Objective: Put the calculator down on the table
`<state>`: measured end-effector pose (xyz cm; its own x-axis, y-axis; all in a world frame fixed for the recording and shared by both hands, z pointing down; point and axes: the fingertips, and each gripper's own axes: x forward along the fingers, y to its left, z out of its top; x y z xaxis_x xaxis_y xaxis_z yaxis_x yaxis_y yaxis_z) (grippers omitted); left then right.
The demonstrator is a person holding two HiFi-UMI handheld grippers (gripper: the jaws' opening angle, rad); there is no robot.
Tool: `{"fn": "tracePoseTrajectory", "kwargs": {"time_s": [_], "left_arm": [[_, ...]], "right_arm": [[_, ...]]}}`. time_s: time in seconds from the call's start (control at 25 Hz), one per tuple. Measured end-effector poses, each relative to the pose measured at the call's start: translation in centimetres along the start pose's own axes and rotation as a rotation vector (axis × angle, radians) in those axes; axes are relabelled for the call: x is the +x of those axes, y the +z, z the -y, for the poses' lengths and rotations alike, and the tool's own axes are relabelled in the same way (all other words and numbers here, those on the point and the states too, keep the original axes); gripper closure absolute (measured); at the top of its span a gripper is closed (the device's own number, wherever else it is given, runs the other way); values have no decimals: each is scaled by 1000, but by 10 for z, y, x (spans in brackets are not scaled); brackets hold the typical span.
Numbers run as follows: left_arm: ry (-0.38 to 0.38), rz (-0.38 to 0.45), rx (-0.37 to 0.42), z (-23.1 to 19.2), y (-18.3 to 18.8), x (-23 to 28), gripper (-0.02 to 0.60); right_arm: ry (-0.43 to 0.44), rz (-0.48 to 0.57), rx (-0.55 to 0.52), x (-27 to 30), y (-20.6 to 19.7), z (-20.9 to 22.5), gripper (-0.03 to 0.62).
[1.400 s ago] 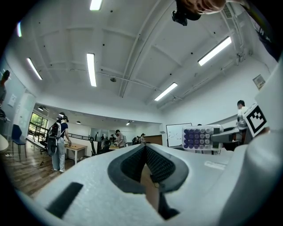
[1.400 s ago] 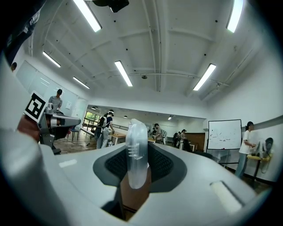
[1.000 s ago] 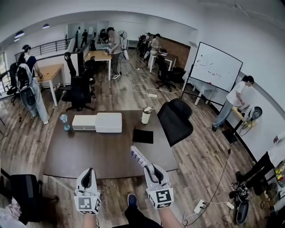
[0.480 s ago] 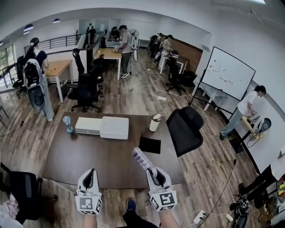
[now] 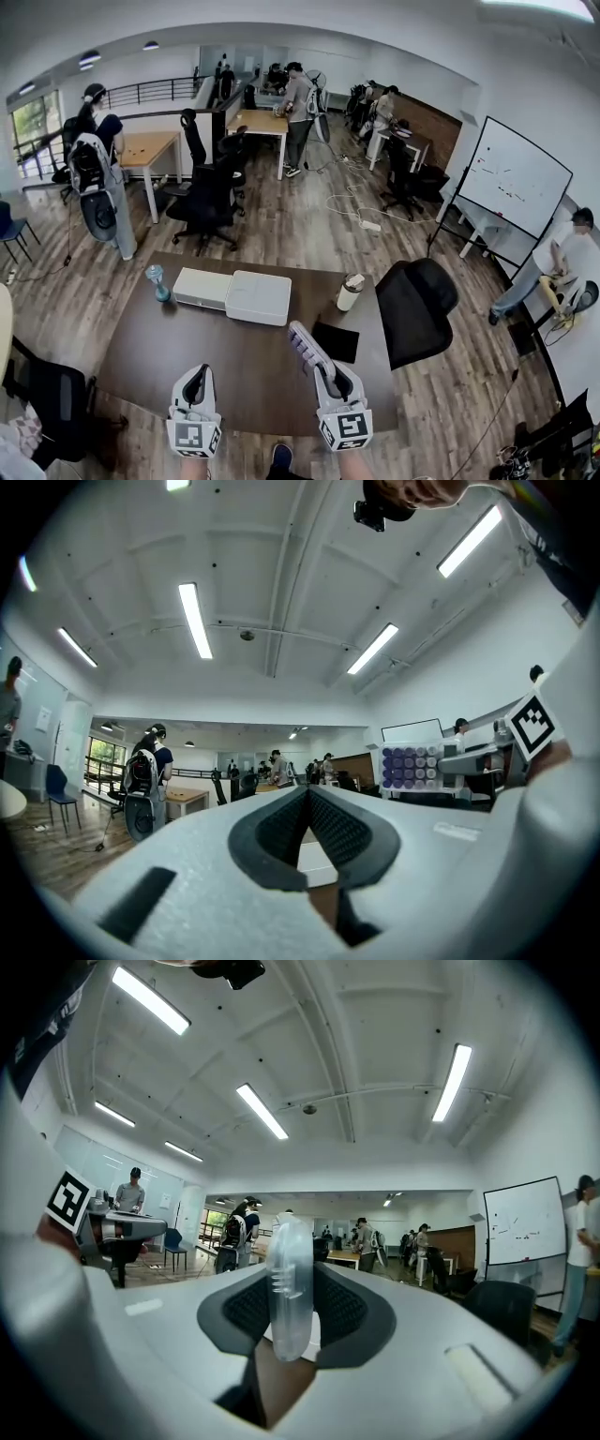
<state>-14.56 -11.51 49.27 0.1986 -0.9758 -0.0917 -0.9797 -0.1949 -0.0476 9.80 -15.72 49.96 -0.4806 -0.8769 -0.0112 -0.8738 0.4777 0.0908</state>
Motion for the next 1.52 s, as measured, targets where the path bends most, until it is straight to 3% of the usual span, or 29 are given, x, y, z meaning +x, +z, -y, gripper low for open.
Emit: {"fn": "tracePoseTrajectory", "kwargs": {"time_s": [0.36,0.68,1.28,1.36,1.52], "left_arm": [[68,37,1,-21,0,71,584],[56,35,8,-41,-1,112,584],[-1,27,-11,-85,-17,160,584],[0,30,-12,-89,-18,162,584],[8,31,-23,-96,-21,165,584]], "right_arm": [[51,-3,-5,80,-10,34,479],[67,-14,-17,127,-11,39,479],[0,-36,-23,176,-16,32,479],[3,-33,41,180,-20,32,479],[18,-20,351,188,-35,41,479]]}}
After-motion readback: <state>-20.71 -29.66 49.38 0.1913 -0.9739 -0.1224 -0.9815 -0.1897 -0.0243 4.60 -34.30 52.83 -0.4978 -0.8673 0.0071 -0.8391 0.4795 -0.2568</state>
